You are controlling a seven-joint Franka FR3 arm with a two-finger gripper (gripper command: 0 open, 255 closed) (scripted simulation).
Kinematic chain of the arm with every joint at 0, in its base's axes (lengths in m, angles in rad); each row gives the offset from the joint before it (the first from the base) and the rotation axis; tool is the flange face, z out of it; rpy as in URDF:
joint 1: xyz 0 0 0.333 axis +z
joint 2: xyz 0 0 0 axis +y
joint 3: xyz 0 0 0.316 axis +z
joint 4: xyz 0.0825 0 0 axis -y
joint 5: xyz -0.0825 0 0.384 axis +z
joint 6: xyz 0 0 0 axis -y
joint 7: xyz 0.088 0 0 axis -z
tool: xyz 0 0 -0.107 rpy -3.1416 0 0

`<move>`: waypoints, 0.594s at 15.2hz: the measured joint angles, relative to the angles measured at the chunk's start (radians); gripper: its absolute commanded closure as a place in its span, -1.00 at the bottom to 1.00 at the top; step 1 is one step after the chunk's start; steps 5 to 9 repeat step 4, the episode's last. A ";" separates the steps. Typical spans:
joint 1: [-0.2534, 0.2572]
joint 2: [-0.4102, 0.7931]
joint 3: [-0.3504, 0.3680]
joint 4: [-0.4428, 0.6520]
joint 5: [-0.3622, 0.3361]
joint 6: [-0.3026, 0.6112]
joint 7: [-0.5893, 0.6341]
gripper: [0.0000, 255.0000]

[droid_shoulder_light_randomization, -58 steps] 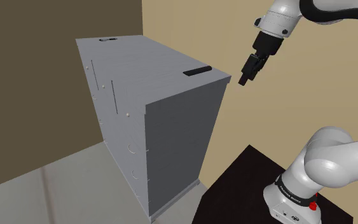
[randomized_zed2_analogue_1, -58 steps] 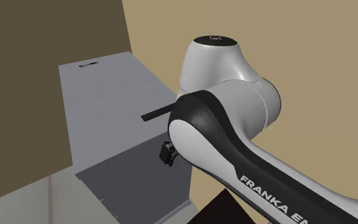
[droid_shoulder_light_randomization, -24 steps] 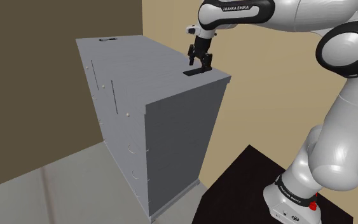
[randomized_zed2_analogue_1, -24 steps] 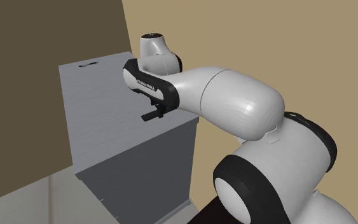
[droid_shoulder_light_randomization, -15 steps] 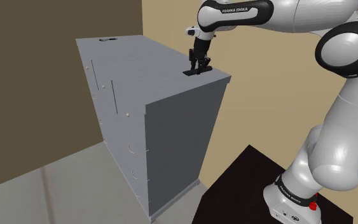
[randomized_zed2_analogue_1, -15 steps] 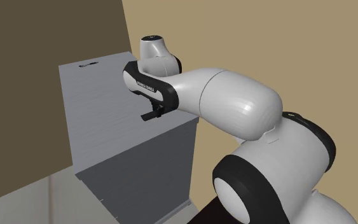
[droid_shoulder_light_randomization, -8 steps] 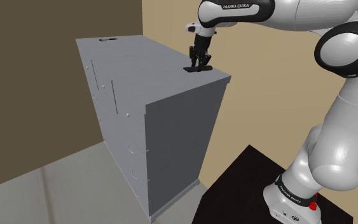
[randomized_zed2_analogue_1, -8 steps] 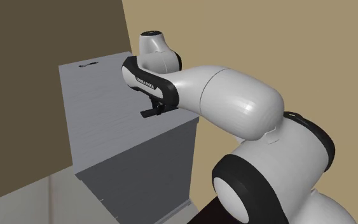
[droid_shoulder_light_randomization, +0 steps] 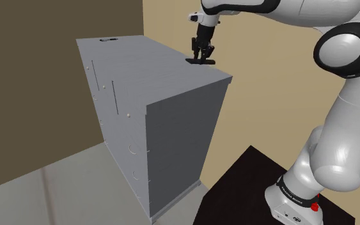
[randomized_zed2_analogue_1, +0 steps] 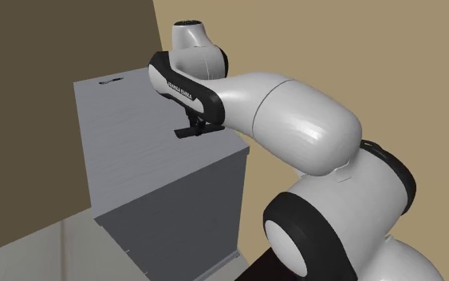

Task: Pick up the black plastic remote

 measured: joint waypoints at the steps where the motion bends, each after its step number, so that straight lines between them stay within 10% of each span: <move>1: 0.000 0.001 0.000 0.013 0.000 -0.012 0.000 1.00; 9: -0.005 0.017 -0.002 0.072 0.006 -0.055 -0.003 1.00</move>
